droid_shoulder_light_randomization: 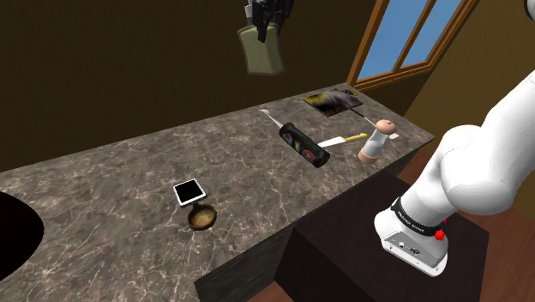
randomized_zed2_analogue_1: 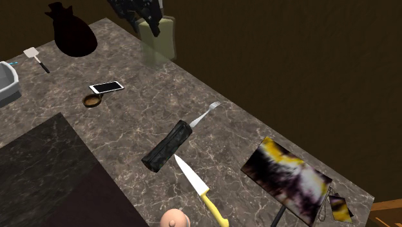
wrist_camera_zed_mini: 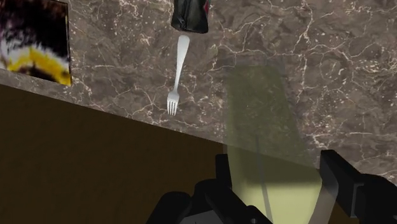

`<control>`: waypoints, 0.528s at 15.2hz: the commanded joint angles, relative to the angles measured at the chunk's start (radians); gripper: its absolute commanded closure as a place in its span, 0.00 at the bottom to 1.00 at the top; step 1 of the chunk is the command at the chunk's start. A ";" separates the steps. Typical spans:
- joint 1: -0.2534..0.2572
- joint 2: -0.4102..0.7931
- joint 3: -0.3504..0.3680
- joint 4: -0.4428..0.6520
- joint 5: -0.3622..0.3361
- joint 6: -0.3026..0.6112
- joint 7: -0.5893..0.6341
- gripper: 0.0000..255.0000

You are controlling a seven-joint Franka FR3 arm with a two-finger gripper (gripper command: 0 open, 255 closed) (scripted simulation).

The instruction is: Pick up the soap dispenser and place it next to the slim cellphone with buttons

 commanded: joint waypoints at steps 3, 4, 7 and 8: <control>0.040 0.048 0.046 0.060 -0.011 -0.023 0.086 1.00; 0.051 0.064 0.057 0.081 -0.015 -0.031 0.108 1.00; 0.086 0.118 0.090 0.150 -0.027 -0.056 0.173 1.00; 0.098 0.139 0.100 0.177 -0.032 -0.066 0.194 1.00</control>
